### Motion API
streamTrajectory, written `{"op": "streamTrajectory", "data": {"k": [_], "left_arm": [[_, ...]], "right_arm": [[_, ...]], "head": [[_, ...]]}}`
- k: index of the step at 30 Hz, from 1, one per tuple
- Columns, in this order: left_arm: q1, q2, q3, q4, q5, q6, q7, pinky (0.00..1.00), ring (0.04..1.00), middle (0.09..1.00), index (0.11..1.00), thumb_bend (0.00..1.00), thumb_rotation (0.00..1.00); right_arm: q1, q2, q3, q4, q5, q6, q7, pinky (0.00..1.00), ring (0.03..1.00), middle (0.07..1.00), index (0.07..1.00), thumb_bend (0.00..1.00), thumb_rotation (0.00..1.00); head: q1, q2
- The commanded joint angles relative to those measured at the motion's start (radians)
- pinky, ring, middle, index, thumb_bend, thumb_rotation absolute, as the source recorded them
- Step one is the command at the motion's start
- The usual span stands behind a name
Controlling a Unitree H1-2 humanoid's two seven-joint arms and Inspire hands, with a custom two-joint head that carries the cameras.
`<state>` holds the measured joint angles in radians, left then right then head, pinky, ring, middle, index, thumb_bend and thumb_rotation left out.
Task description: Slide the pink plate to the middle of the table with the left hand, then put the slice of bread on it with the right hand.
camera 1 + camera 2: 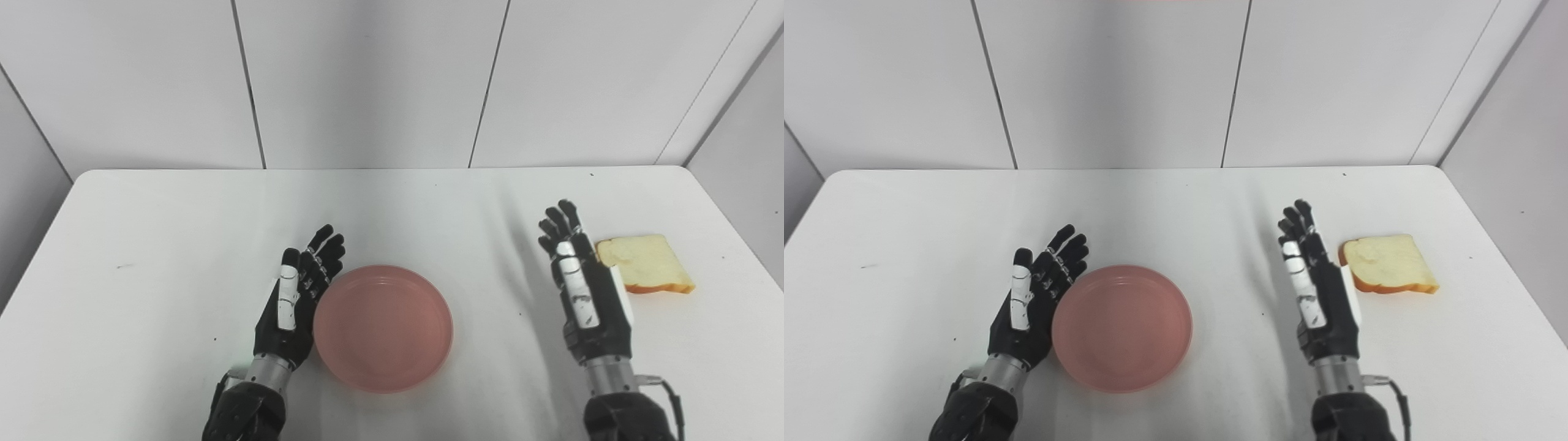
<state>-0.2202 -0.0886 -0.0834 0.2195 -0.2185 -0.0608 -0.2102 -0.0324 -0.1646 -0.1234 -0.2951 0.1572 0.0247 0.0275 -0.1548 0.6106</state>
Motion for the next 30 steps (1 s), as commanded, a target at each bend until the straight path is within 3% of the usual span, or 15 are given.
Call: {"op": "streamTrajectory", "data": {"k": [1, 2, 3, 4, 6, 8, 10, 14, 17, 18, 23, 27, 30], "left_arm": [[0.001, 0.004, 0.003, 0.032, 0.016, 0.011, 0.010, 0.99, 0.939, 0.907, 0.887, 0.77, 1.00], [0.000, 0.004, 0.004, 0.035, 0.017, 0.009, 0.009, 1.00, 0.939, 0.907, 0.887, 0.77, 1.00], [-0.004, 0.005, 0.005, 0.036, 0.018, 0.009, 0.010, 1.00, 0.939, 0.907, 0.887, 0.77, 1.00], [-0.007, 0.006, 0.006, 0.037, 0.019, 0.010, 0.011, 1.00, 0.941, 0.910, 0.893, 0.76, 1.00], [-0.012, 0.010, 0.008, 0.037, 0.017, 0.021, 0.011, 1.00, 0.947, 0.915, 0.896, 0.77, 1.00], [-0.012, 0.017, 0.008, 0.043, 0.028, 0.009, 0.014, 1.00, 0.941, 0.914, 0.896, 0.76, 1.00], [-0.007, 0.024, 0.010, 0.037, 0.036, 0.001, 0.014, 1.00, 0.942, 0.917, 0.902, 0.76, 1.00], [-0.007, 0.035, 0.021, 0.032, 0.026, 0.002, 0.006, 0.98, 0.937, 0.914, 0.898, 0.76, 1.00], [-0.010, 0.041, 0.023, 0.035, 0.023, 0.001, -0.002, 0.98, 0.938, 0.912, 0.889, 0.75, 1.00], [-0.011, 0.043, 0.026, 0.034, 0.016, 0.005, -0.005, 0.98, 0.938, 0.911, 0.889, 0.75, 1.00], [-0.009, 0.057, 0.039, 0.028, -0.008, 0.023, -0.021, 0.96, 0.937, 0.919, 0.896, 0.74, 1.00], [-0.008, 0.064, 0.050, 0.028, -0.033, 0.037, -0.038, 0.96, 0.935, 0.919, 0.899, 0.74, 1.00], [-0.015, 0.078, 0.061, 0.054, -0.061, 0.037, -0.065, 0.96, 0.930, 0.912, 0.895, 0.74, 0.98]], "right_arm": [[-0.033, -0.038, -0.020, -0.041, -0.002, 0.010, 0.011, 0.89, 0.894, 0.903, 0.912, 0.73, 0.71], [-0.034, -0.042, -0.021, -0.041, -0.001, 0.011, 0.011, 0.88, 0.892, 0.901, 0.910, 0.74, 0.70], [-0.046, -0.102, -0.035, -0.054, 0.011, 0.045, 0.034, 0.88, 0.891, 0.900, 0.909, 0.74, 0.70], [-0.055, -0.146, -0.047, -0.065, 0.021, 0.071, 0.052, 0.87, 0.874, 0.892, 0.898, 0.68, 0.54], [-0.073, -0.248, -0.061, -0.090, 0.022, 0.150, 0.098, 0.80, 0.834, 0.876, 0.886, 0.63, 0.40], [-0.083, -0.326, -0.065, -0.116, 0.009, 0.242, 0.130, 0.76, 0.809, 0.856, 0.881, 0.66, 0.31], [-0.101, -0.409, -0.067, -0.125, -0.001, 0.306, 0.164, 0.75, 0.813, 0.854, 0.886, 0.67, 0.27], [-0.140, -0.518, -0.064, -0.121, -0.006, 0.369, 0.212, 0.75, 0.825, 0.863, 0.890, 0.70, 0.19], [-0.156, -0.572, -0.061, -0.099, -0.026, 0.364, 0.246, 0.72, 0.819, 0.865, 0.886, 0.72, 0.17], [-0.166, -0.606, -0.057, -0.081, -0.038, 0.369, 0.267, 0.71, 0.819, 0.865, 0.886, 0.72, 0.17], [-0.221, -0.710, -0.029, -0.025, -0.082, 0.431, 0.335, 0.72, 0.794, 0.831, 0.864, 0.81, 0.20], [-0.248, -0.756, 0.008, -0.015, -0.150, 0.442, 0.356, 0.73, 0.800, 0.839, 0.868, 0.82, 0.21], [-0.294, -0.814, 0.079, 0.039, -0.277, 0.444, 0.401, 0.81, 0.844, 0.858, 0.880, 0.86, 0.22]], "head": [[-0.002, -0.002], [-0.002, -0.002], [-0.033, -0.008], [-0.033, -0.008], [-0.061, -0.010], [-0.093, -0.019], [-0.123, -0.023], [-0.189, -0.024], [-0.193, -0.025], [-0.242, -0.036], [-0.315, -0.056], [-0.357, -0.068], [-0.396, -0.081]]}}
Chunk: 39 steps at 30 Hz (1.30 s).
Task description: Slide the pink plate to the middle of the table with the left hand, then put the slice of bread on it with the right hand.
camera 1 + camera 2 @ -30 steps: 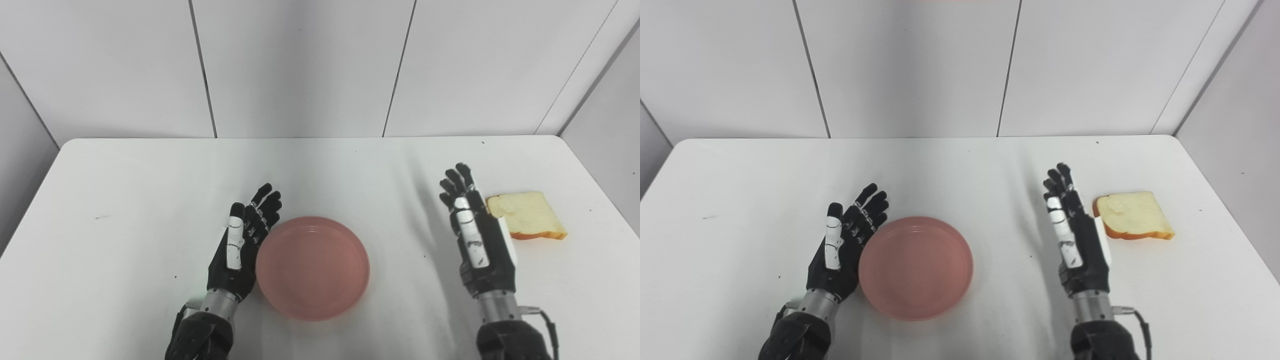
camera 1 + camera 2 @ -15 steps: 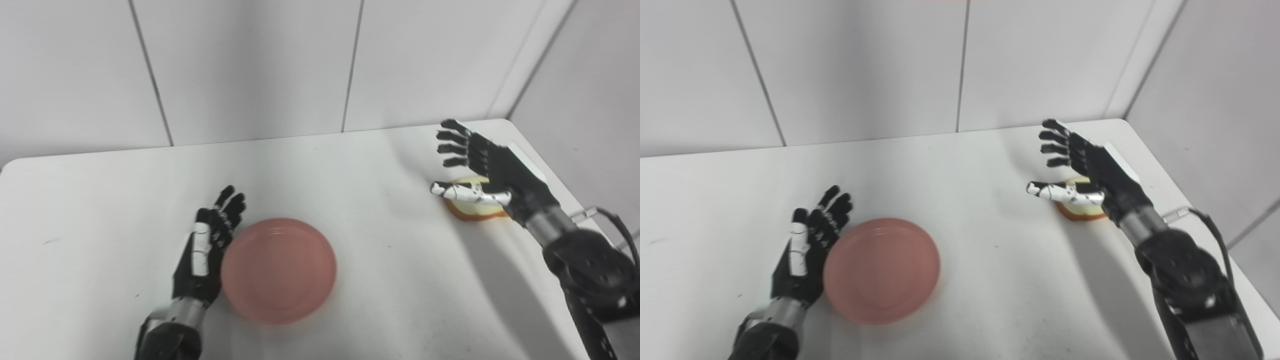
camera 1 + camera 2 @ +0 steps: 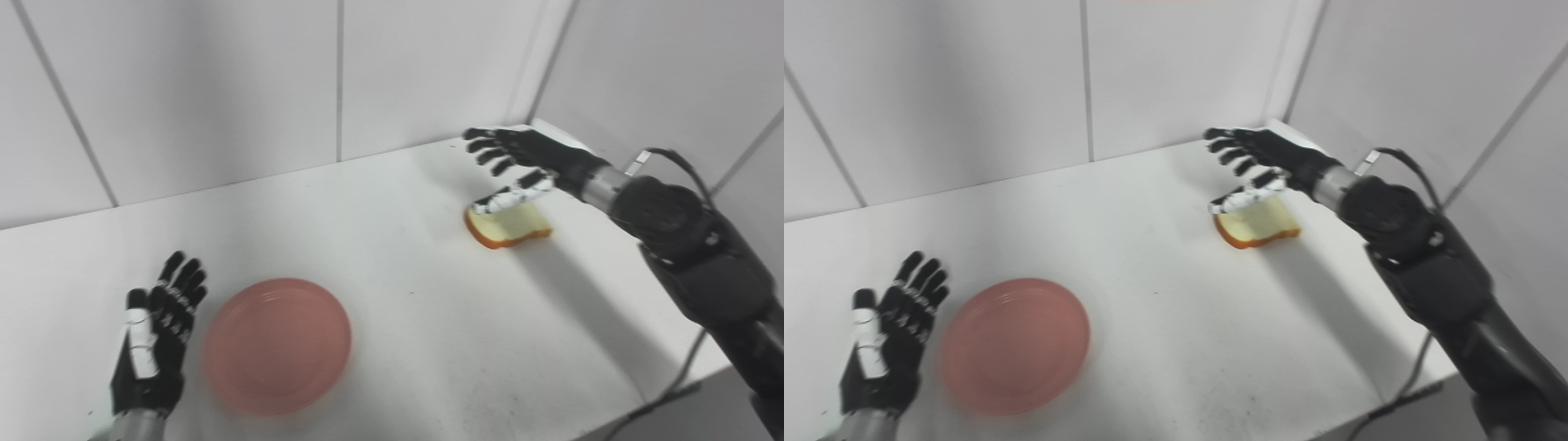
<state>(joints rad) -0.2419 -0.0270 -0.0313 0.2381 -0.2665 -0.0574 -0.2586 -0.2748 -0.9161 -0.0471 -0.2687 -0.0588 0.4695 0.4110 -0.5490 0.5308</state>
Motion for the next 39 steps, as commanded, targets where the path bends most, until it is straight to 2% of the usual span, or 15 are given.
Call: {"op": "streamTrajectory", "data": {"k": [1, 3, 9, 12, 16, 20, 25, 26, 30, 34, 35, 36, 39], "left_arm": [[0.004, 0.020, 0.011, 0.041, -0.020, 0.036, -0.023, 0.96, 0.930, 0.912, 0.895, 0.74, 0.99], [0.002, 0.024, 0.013, 0.047, -0.031, 0.041, -0.032, 0.97, 0.930, 0.911, 0.896, 0.74, 0.99], [0.004, 0.037, 0.015, 0.053, -0.046, 0.050, -0.046, 0.96, 0.924, 0.901, 0.888, 0.73, 0.97], [0.008, 0.038, 0.015, 0.050, -0.045, 0.051, -0.046, 0.96, 0.924, 0.901, 0.888, 0.72, 0.97], [0.010, 0.035, 0.016, 0.052, -0.042, 0.043, -0.047, 0.95, 0.922, 0.899, 0.884, 0.73, 0.96], [0.011, 0.033, 0.014, 0.052, -0.043, 0.037, -0.050, 0.95, 0.920, 0.897, 0.883, 0.73, 0.96], [0.011, 0.027, 0.012, 0.056, -0.037, 0.025, -0.051, 0.95, 0.921, 0.899, 0.887, 0.73, 0.95], [0.011, 0.026, 0.012, 0.058, -0.037, 0.024, -0.051, 0.95, 0.921, 0.898, 0.885, 0.73, 0.95], [0.012, 0.024, 0.007, 0.059, -0.030, 0.015, -0.049, 0.95, 0.920, 0.898, 0.886, 0.74, 0.95], [0.012, 0.020, 0.009, 0.058, -0.032, 0.014, -0.046, 0.94, 0.904, 0.886, 0.876, 0.74, 0.93], [0.012, 0.019, 0.009, 0.058, -0.031, 0.013, -0.046, 0.94, 0.907, 0.889, 0.878, 0.74, 0.93], [0.012, 0.019, 0.008, 0.059, -0.030, 0.012, -0.045, 0.94, 0.906, 0.889, 0.877, 0.74, 0.93], [0.012, 0.017, 0.006, 0.061, -0.028, 0.009, -0.047, 0.94, 0.905, 0.887, 0.877, 0.74, 0.94]], "right_arm": [[-0.063, -0.071, 0.014, 0.024, -0.092, -0.001, 0.033, 0.83, 0.860, 0.864, 0.882, 0.87, 0.23], [-0.078, -0.073, 0.023, 0.039, -0.125, 0.000, 0.061, 0.85, 0.873, 0.869, 0.883, 0.87, 0.24], [-0.187, -0.100, 0.117, 0.183, -0.209, -0.002, 0.175, 0.93, 0.937, 0.898, 0.898, 0.93, 0.20], [-0.202, -0.100, 0.131, 0.205, -0.230, -0.001, 0.202, 0.94, 0.961, 0.923, 0.909, 0.94, 0.18], [-0.231, -0.090, 0.170, 0.231, -0.293, 0.000, 0.228, 0.90, 0.990, 0.983, 0.921, 0.96, 0.13], [-0.248, -0.089, 0.186, 0.246, -0.304, -0.015, 0.249, 0.90, 0.996, 0.994, 0.929, 0.96, 0.13], [-0.276, -0.107, 0.241, 0.282, -0.357, -0.058, 0.265, 0.89, 0.990, 0.989, 0.934, 0.98, 0.16], [-0.278, -0.109, 0.248, 0.286, -0.365, -0.065, 0.265, 0.85, 0.982, 0.986, 0.934, 0.99, 0.16], [-0.284, -0.117, 0.291, 0.291, -0.432, -0.065, 0.280, 0.85, 0.993, 0.985, 0.932, 1.00, 0.15], [-0.285, -0.125, 0.316, 0.284, -0.480, -0.083, 0.298, 0.89, 1.000, 0.980, 0.940, 1.00, 0.18], [-0.284, -0.130, 0.322, 0.278, -0.492, -0.094, 0.303, 0.96, 1.000, 0.990, 0.954, 1.00, 0.20], [-0.283, -0.134, 0.327, 0.276, -0.504, -0.108, 0.307, 0.99, 1.000, 0.997, 0.963, 1.00, 0.20], [-0.289, -0.140, 0.346, 0.285, -0.543, -0.137, 0.325, 1.00, 1.000, 1.000, 0.968, 1.00, 0.21]], "head": [[-0.002, -0.002], [-0.010, -0.007], [-0.020, -0.012], [-0.020, -0.011], [-0.019, -0.008], [-0.015, -0.012], [-0.014, -0.017], [-0.014, -0.017], [-0.010, -0.022], [-0.011, -0.021], [-0.006, -0.021], [-0.006, -0.021], [-0.002, -0.023]]}}
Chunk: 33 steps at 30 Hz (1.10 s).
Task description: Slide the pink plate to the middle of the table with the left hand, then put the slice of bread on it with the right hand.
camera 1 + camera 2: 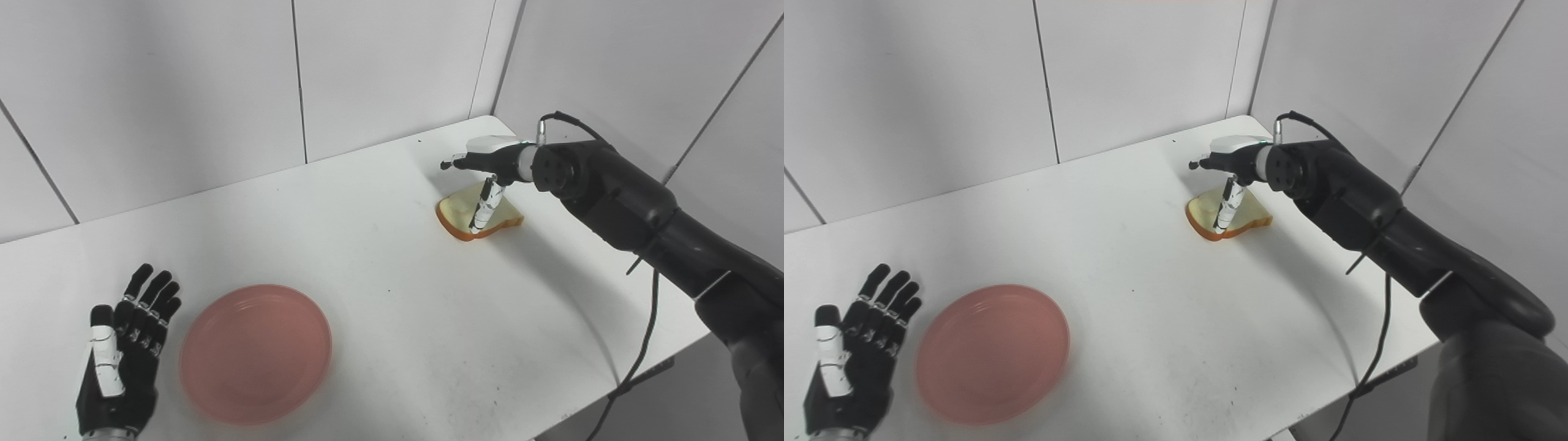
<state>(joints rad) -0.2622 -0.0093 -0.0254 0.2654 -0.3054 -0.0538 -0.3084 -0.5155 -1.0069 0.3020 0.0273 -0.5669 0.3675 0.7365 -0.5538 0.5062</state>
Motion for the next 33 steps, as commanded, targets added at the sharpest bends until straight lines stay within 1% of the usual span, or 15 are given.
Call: {"op": "streamTrajectory", "data": {"k": [1, 6, 10, 14, 20, 23, 26, 27, 28, 33], "left_arm": [[0.032, -0.001, 0.000, 0.035, 0.010, 0.002, 0.001, 0.95, 0.910, 0.892, 0.883, 0.74, 0.94], [0.033, -0.001, -0.004, 0.032, 0.019, 0.000, 0.007, 0.94, 0.903, 0.888, 0.879, 0.75, 0.94], [0.035, 0.001, -0.005, 0.028, 0.023, 0.003, 0.004, 0.95, 0.910, 0.893, 0.885, 0.75, 0.95], [0.033, -0.001, -0.003, 0.027, 0.024, 0.007, 0.006, 0.95, 0.910, 0.893, 0.884, 0.75, 0.94], [0.031, -0.002, -0.002, 0.035, 0.014, 0.000, -0.006, 0.95, 0.914, 0.897, 0.890, 0.73, 0.95], [0.035, -0.004, -0.006, 0.028, 0.024, 0.002, 0.002, 0.95, 0.908, 0.890, 0.882, 0.74, 0.95], [0.037, -0.003, -0.008, 0.026, 0.028, 0.002, 0.002, 0.96, 0.913, 0.893, 0.881, 0.75, 0.96], [0.038, -0.002, -0.010, 0.024, 0.032, 0.004, 0.004, 0.96, 0.913, 0.893, 0.881, 0.75, 0.96], [0.039, -0.001, -0.012, 0.022, 0.034, 0.006, 0.005, 0.96, 0.917, 0.895, 0.880, 0.75, 0.97], [0.042, -0.001, -0.015, 0.013, 0.039, 0.012, 0.007, 0.96, 0.918, 0.896, 0.885, 0.75, 0.98]], "right_arm": [[-0.051, -0.050, 0.004, -0.008, -0.049, -0.039, 0.008, 1.00, 1.000, 1.000, 0.979, 1.00, 0.24], [-0.054, -0.050, 0.014, 0.008, -0.088, -0.072, 0.026, 1.00, 1.000, 1.000, 0.992, 1.00, 0.26], [-0.051, -0.047, 0.012, 0.019, -0.109, -0.082, 0.032, 1.00, 1.000, 1.000, 0.998, 1.00, 0.24], [-0.050, -0.049, 0.014, 0.021, -0.132, -0.093, 0.043, 1.00, 1.000, 1.000, 1.000, 1.00, 0.25], [-0.037, -0.036, 0.008, 0.030, -0.153, -0.114, 0.030, 1.00, 1.000, 1.000, 1.000, 1.00, 0.25], [-0.027, -0.023, 0.014, 0.041, -0.183, -0.122, 0.000, 1.00, 1.000, 1.000, 1.000, 1.00, 0.23], [-0.024, -0.016, 0.010, 0.045, -0.194, -0.127, -0.006, 1.00, 1.000, 1.000, 1.000, 1.00, 0.21], [-0.020, -0.010, 0.007, 0.053, -0.193, -0.132, -0.018, 1.00, 1.000, 1.000, 1.000, 1.00, 0.21], [-0.017, -0.005, 0.005, 0.061, -0.192, -0.141, -0.031, 1.00, 1.000, 1.000, 0.998, 1.00, 0.19], [-0.007, 0.019, -0.008, 0.108, -0.175, -0.180, -0.085, 1.00, 1.000, 1.000, 0.988, 0.99, 0.17]], "head": [[0.002, 0.001], [0.004, 0.002], [-0.001, 0.005], [-0.004, 0.004], [-0.002, 0.001], [0.001, 0.003], [0.001, 0.003], [0.004, 0.005], [0.003, 0.005], [0.003, 0.005]]}}
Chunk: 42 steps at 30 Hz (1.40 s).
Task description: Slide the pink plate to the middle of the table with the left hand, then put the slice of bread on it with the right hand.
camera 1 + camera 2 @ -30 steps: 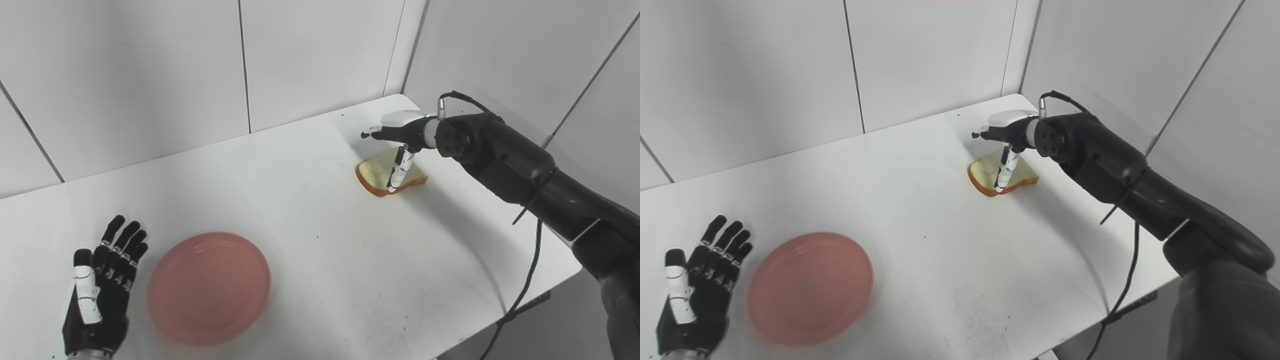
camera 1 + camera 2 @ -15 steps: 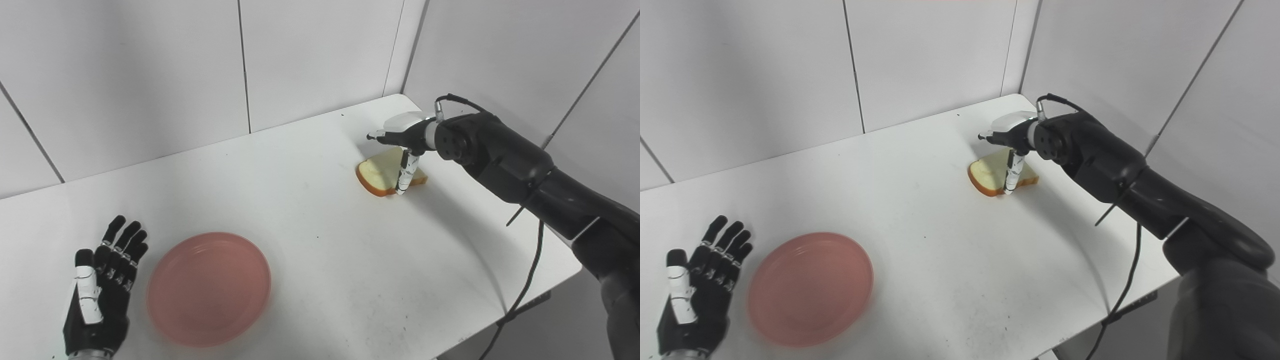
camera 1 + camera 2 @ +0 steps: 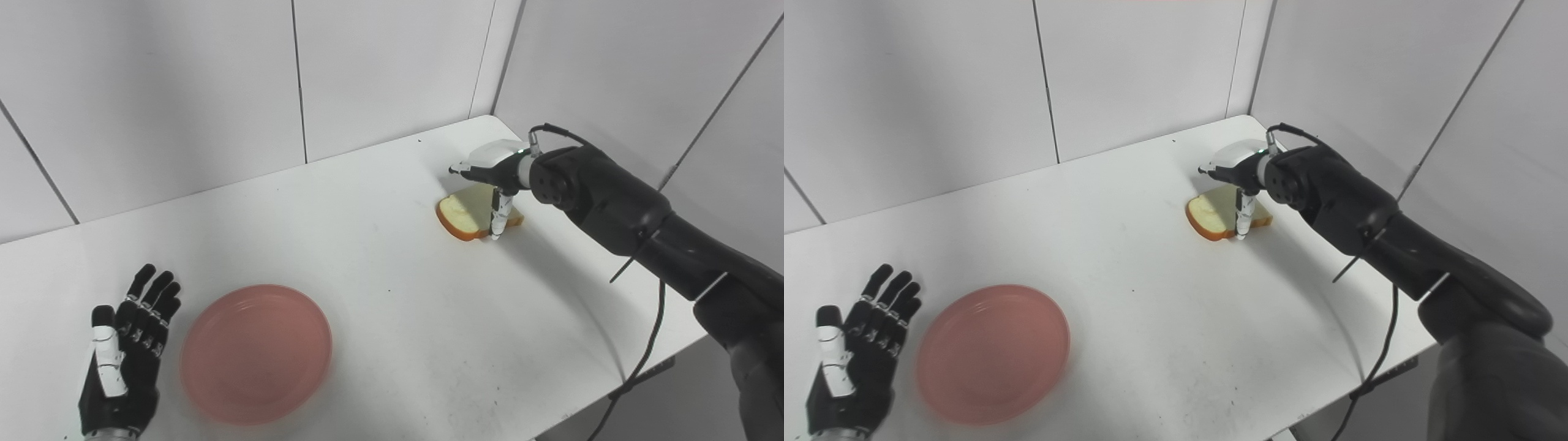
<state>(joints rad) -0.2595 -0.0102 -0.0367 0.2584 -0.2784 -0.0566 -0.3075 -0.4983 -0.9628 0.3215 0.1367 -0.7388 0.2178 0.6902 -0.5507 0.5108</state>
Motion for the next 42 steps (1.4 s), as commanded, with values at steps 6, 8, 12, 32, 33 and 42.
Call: {"op": "streamTrajectory", "data": {"k": [6, 8, 12, 32, 33, 42], "left_arm": [[0.044, -0.001, -0.002, 0.009, 0.014, 0.022, 0.008, 0.95, 0.915, 0.896, 0.885, 0.74, 0.98], [0.045, -0.001, -0.001, 0.007, 0.015, 0.026, 0.007, 0.95, 0.915, 0.896, 0.885, 0.74, 0.98], [0.048, -0.002, 0.000, 0.004, 0.010, 0.026, 0.004, 0.95, 0.916, 0.897, 0.887, 0.73, 0.98], [0.050, -0.001, -0.010, -0.006, 0.030, 0.029, 0.008, 0.97, 0.930, 0.907, 0.887, 0.73, 1.00], [0.049, -0.001, -0.009, -0.003, 0.030, 0.026, 0.008, 0.97, 0.930, 0.907, 0.887, 0.73, 1.00], [0.054, -0.006, -0.014, -0.007, 0.033, 0.028, 0.012, 0.96, 0.929, 0.906, 0.894, 0.73, 1.00]], "right_arm": [[-0.024, 0.003, -0.028, 0.058, 0.010, -0.071, -0.080, 1.00, 1.000, 1.000, 0.986, 0.98, 0.20], [-0.026, 0.012, -0.034, 0.080, 0.022, -0.079, -0.087, 1.00, 1.000, 1.000, 0.986, 0.98, 0.20], [-0.024, 0.030, -0.029, 0.123, 0.023, -0.114, -0.132, 1.00, 0.993, 0.982, 0.975, 0.97, 0.17], [-0.020, 0.069, -0.117, 0.229, 0.100, -0.334, -0.439, 0.37, 0.433, 0.457, 0.515, 0.52, 0.00], [-0.030, 0.072, -0.119, 0.235, 0.099, -0.325, -0.437, 0.37, 0.433, 0.457, 0.515, 0.52, 0.00], [-0.053, 0.081, -0.102, 0.218, 0.071, -0.320, -0.425, 0.34, 0.404, 0.482, 0.484, 0.53, 0.00]], "head": [[0.001, 0.006], [0.001, 0.006], [0.002, 0.012], [0.002, 0.017], [0.004, 0.016], [0.012, 0.020]]}}
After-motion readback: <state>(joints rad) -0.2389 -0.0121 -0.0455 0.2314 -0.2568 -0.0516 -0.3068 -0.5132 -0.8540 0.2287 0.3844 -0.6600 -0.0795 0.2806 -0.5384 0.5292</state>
